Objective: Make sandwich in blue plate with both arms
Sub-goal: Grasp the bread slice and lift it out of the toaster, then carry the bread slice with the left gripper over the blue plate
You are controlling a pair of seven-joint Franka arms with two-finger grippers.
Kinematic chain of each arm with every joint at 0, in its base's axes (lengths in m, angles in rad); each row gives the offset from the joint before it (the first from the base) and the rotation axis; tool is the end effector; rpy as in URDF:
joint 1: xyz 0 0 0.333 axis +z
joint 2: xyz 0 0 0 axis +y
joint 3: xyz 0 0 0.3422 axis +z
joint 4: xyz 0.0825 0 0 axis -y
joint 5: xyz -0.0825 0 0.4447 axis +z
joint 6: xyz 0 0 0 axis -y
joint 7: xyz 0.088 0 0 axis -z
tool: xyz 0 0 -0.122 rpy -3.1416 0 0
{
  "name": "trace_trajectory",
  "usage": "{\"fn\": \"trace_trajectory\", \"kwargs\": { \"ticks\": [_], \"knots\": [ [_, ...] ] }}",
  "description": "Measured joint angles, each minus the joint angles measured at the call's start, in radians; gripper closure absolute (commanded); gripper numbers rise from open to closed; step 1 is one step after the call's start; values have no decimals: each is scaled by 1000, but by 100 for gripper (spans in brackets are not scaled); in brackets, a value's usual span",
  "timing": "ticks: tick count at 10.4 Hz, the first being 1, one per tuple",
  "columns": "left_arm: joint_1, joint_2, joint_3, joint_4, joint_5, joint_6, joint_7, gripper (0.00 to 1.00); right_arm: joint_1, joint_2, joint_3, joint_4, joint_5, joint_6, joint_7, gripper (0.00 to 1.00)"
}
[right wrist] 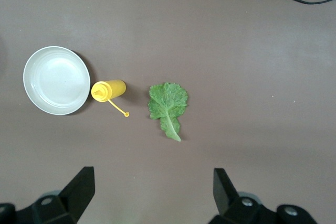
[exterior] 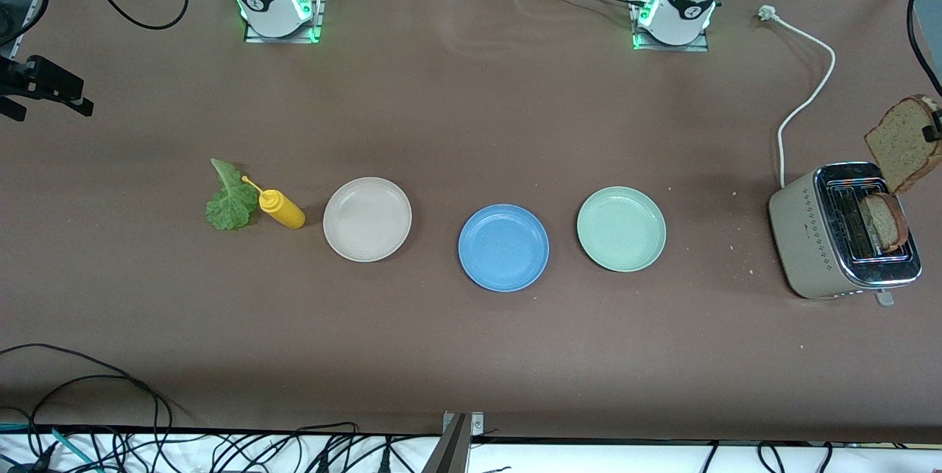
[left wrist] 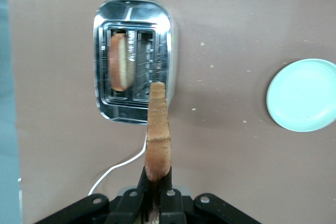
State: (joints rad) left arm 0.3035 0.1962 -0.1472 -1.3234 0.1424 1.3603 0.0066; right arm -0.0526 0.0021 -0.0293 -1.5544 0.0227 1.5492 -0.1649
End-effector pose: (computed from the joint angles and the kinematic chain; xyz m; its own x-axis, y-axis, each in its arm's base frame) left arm 0.6417 0.1312 0.6254 0.9722 0.1749 -0.1560 0.1584 -0.9810 -0.1123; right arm 0.6120 -0.0474 0.6413 0.9965 0.0834 -0.0035 0.0832 -0.9963 -0.0235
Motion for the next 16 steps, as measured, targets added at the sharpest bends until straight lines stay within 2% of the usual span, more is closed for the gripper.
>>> {"fn": "trace_trajectory", "kwargs": {
  "ticks": [3,5,9,11,16],
  "knots": [
    [0,20,1,-1,-193,-1,0,100,0,0,0,0,0,0,0,0],
    [-5,80,-3,-1,-290,25,0,100,0,0,0,0,0,0,0,0],
    [-80,175,-10,0,-334,91,-10,100,0,0,0,1,0,0,0,0],
    [-84,212,-10,0,-371,122,-13,100,0,0,0,1,0,-1,0,0],
    [-158,280,-11,-1,-377,186,-16,100,0,0,0,1,0,-1,0,0]
  ]
}}
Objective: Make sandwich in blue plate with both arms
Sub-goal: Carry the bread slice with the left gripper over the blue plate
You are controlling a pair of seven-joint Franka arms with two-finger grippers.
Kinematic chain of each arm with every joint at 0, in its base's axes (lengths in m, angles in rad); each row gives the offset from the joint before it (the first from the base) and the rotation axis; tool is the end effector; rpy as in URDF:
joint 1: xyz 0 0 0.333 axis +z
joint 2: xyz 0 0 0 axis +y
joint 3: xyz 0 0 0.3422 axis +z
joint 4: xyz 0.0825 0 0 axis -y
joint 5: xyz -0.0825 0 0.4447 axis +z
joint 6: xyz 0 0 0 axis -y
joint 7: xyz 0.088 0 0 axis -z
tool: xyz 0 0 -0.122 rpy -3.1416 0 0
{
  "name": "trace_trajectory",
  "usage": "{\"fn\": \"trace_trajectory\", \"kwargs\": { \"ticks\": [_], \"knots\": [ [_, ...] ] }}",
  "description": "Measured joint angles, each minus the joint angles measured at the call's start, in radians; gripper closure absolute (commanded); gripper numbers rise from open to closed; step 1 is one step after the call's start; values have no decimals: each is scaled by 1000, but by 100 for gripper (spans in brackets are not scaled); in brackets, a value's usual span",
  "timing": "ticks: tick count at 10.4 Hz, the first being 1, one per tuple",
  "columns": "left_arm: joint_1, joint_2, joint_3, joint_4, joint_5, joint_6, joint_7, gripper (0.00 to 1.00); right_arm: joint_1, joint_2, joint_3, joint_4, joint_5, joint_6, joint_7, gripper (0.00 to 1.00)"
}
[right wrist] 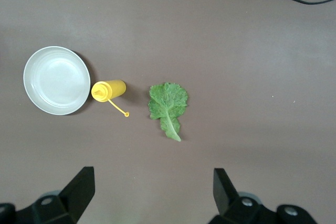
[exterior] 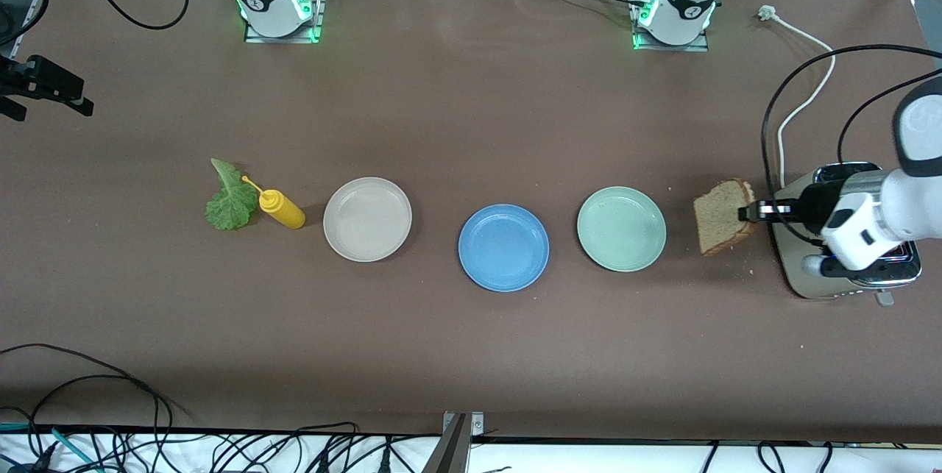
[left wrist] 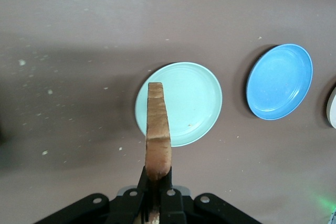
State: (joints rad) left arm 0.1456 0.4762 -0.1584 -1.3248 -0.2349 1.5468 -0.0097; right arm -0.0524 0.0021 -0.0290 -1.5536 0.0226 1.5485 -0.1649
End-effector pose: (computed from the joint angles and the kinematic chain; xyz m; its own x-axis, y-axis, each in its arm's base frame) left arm 0.7368 -0.0173 0.4468 0.9688 -0.0097 -0.2477 0.0657 -0.9535 0.2942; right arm 0.6119 -0.0471 0.6416 0.9965 0.0839 -0.0034 0.0838 -0.9962 -0.0234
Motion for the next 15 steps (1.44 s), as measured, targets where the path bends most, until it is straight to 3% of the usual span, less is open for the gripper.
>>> {"fn": "trace_trajectory", "kwargs": {
  "ticks": [2,5,9,15],
  "knots": [
    [-60,15,-1,0,-3,42,-40,100,0,0,0,0,0,0,0,0],
    [-103,54,0,-3,-208,72,-161,100,0,0,0,0,0,0,0,0],
    [-172,133,0,-6,-368,177,-196,100,0,0,0,0,0,0,0,0],
    [-343,243,-3,-4,-431,397,-190,100,0,0,0,0,0,0,0,0]
  ]
}}
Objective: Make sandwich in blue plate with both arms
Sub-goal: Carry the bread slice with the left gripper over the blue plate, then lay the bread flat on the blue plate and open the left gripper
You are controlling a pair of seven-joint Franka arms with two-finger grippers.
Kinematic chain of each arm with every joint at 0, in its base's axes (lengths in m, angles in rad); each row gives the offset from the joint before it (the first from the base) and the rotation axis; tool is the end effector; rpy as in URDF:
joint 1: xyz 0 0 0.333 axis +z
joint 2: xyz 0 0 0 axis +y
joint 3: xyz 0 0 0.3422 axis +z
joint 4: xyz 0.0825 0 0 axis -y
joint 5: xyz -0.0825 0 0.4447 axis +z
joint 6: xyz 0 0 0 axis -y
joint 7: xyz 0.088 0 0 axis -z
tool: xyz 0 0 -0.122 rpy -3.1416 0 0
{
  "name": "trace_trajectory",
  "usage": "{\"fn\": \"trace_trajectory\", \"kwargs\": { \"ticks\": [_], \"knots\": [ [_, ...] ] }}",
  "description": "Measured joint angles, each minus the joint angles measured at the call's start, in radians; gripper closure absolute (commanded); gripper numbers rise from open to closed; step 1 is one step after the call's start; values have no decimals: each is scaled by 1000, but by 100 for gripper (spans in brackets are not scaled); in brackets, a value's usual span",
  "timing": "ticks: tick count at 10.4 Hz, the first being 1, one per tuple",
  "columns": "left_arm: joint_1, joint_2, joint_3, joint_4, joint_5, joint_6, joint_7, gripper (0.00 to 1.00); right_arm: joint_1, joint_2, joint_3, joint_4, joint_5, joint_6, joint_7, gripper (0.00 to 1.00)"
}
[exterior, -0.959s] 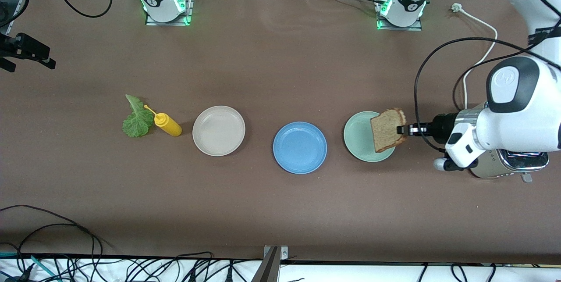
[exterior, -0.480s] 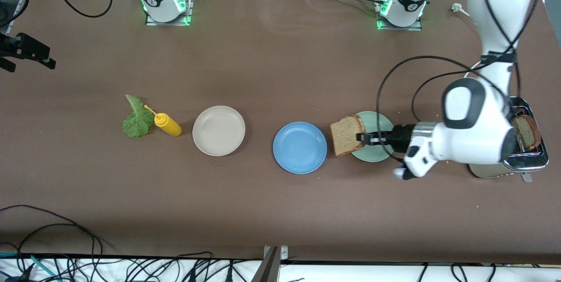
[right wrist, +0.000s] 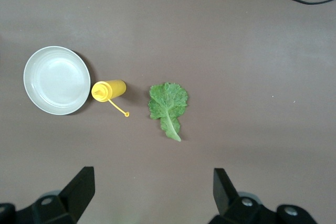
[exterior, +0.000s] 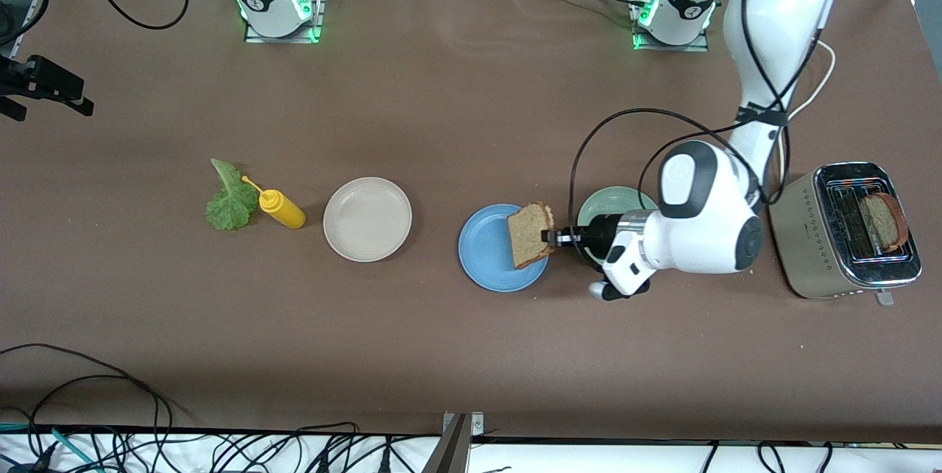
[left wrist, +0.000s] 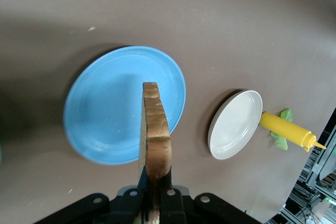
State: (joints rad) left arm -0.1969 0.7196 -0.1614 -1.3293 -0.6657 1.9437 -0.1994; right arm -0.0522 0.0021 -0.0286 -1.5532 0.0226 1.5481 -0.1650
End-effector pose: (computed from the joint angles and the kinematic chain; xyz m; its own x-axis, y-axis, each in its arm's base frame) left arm 0.7459 -0.3032 0.3003 0.9488 0.0505 -0.3118 0.2322 -0.7807 0.5801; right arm 0.6119 -0.0467 0.6418 0.9964 0.0846 -0.0034 0.0845 -0.9962 -0.0234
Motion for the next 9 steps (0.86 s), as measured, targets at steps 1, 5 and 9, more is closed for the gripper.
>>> {"fn": "trace_trajectory", "kwargs": {
  "ticks": [1,5,9],
  "knots": [
    [-27,15,0,0,-1,53,7,100,0,0,0,0,0,0,0,0],
    [-103,80,0,2,-72,199,28,100,0,0,0,0,0,0,0,0],
    [-107,94,2,6,-83,213,30,100,0,0,0,0,0,0,0,0]
  ]
}}
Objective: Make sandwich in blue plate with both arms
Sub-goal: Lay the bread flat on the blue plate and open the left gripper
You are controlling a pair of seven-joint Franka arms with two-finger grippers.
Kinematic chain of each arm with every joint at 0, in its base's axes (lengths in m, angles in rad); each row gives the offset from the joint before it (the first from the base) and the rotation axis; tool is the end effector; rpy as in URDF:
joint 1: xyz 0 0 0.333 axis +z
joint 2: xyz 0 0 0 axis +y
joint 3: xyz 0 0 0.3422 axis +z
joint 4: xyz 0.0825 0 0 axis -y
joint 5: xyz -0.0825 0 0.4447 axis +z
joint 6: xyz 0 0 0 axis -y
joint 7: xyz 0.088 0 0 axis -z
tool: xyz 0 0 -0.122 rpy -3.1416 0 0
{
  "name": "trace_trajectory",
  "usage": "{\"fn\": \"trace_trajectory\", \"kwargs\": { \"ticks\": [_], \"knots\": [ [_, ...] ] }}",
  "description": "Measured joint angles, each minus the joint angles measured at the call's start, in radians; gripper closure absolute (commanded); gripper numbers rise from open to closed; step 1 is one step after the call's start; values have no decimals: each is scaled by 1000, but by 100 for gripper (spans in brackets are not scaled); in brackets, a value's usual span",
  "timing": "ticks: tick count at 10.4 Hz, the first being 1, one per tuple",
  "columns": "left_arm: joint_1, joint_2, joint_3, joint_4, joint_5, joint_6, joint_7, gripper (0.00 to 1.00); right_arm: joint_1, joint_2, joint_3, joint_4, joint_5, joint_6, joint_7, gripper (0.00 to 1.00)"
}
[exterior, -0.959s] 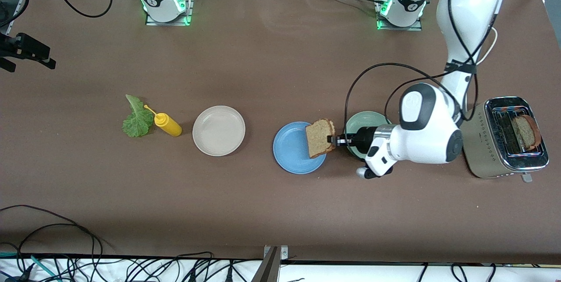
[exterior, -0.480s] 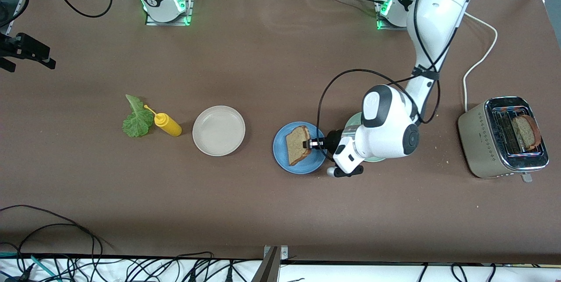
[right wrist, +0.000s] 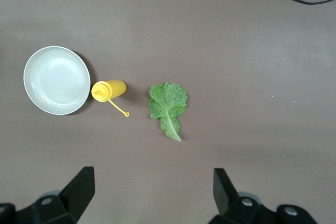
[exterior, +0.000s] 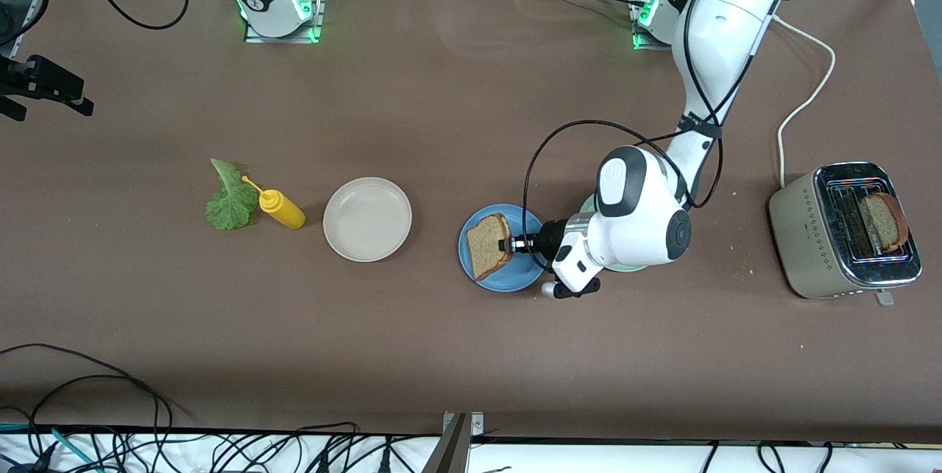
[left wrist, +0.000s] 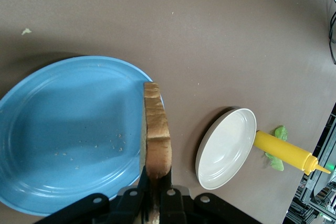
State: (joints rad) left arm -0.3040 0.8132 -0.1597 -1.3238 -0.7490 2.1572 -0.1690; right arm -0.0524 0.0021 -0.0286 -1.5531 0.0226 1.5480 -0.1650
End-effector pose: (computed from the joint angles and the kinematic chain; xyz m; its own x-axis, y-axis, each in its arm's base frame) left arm 0.7350 -0.3745 0.2411 0.9641 0.0882 -0.2504 0.2305 -0.7462 0.6245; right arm 0.6119 -0.0468 0.6419 0.9964 0.0844 -0.0034 0.0843 -0.9962 -0.0234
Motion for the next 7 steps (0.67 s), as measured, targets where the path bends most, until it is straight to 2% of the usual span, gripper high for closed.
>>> {"fn": "trace_trajectory", "kwargs": {
  "ticks": [5,6,7],
  "knots": [
    [4,23,4,0,0,0,50,100,0,0,0,0,0,0,0,0],
    [4,28,5,0,0,0,55,70,0,0,0,0,0,0,0,0],
    [7,32,7,0,0,0,58,1,0,0,0,0,0,0,0,0]
  ]
}}
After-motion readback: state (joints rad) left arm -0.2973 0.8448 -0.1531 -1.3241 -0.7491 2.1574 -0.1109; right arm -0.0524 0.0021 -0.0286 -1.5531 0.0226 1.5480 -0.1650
